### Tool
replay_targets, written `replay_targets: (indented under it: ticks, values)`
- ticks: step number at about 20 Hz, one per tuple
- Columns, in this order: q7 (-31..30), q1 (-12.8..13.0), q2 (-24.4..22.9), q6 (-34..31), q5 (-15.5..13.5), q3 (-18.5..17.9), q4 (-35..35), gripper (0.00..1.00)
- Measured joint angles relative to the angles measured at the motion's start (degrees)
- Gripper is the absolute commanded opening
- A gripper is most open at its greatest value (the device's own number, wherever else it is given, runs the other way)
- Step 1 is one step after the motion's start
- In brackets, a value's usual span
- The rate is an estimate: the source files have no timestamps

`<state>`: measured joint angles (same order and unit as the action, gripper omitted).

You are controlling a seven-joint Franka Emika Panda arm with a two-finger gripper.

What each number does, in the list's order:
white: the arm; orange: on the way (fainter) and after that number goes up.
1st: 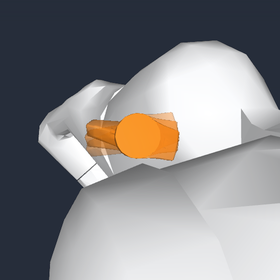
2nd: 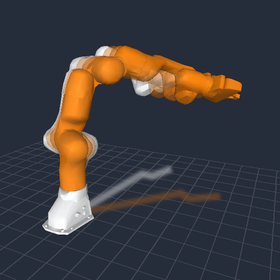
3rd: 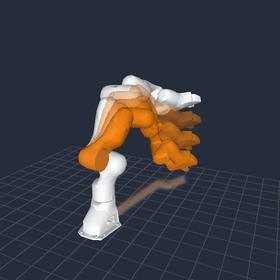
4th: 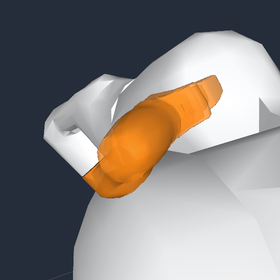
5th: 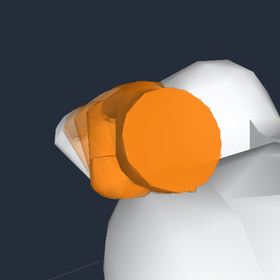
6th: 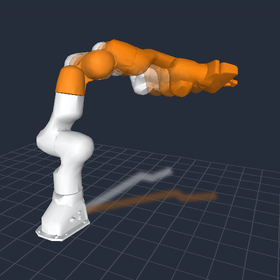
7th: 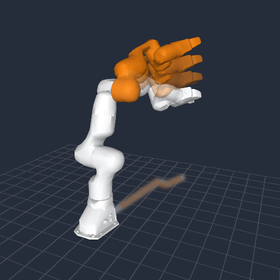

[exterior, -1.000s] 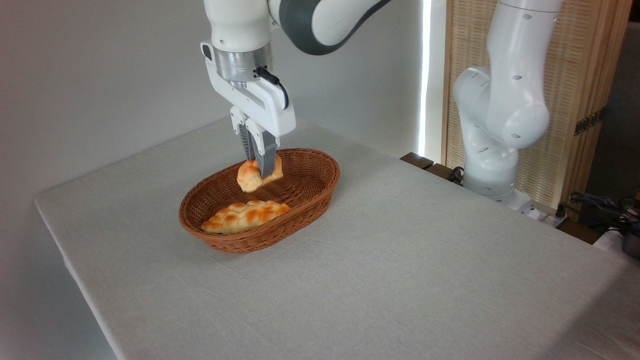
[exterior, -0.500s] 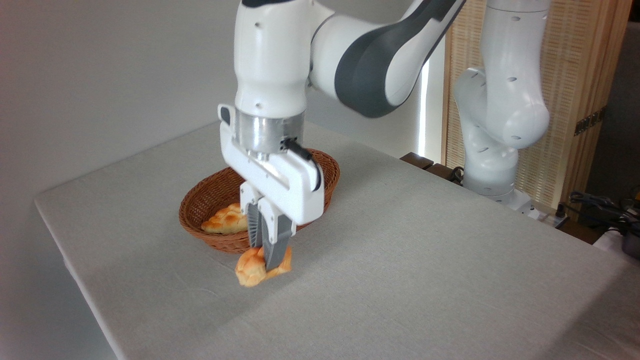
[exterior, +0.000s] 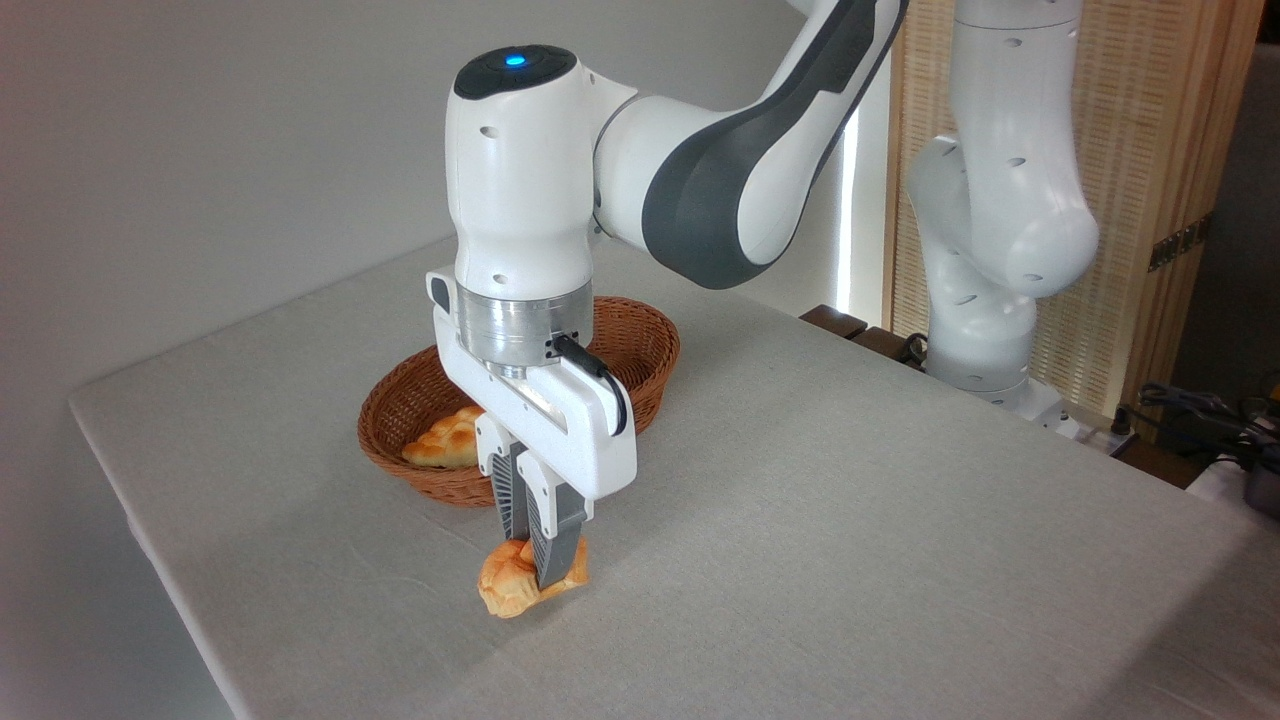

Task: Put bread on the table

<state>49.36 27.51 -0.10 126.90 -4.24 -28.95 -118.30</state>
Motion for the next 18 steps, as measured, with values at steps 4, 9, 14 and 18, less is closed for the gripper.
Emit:
replay_targets:
  ticks: [4,9,14,18]
  values:
    - [0.0,-0.06,0.0,0.0,0.0,-0.11,0.0,1.0]
    - [0.0,-0.08,-0.1,-0.11,0.0,-0.12,0.04,1.0]
    - [0.0,-0.47,-2.25,-7.83,0.05,-0.15,2.55,1.0]
    - [0.0,-1.06,-4.59,-19.96,0.08,0.46,8.35,1.0]
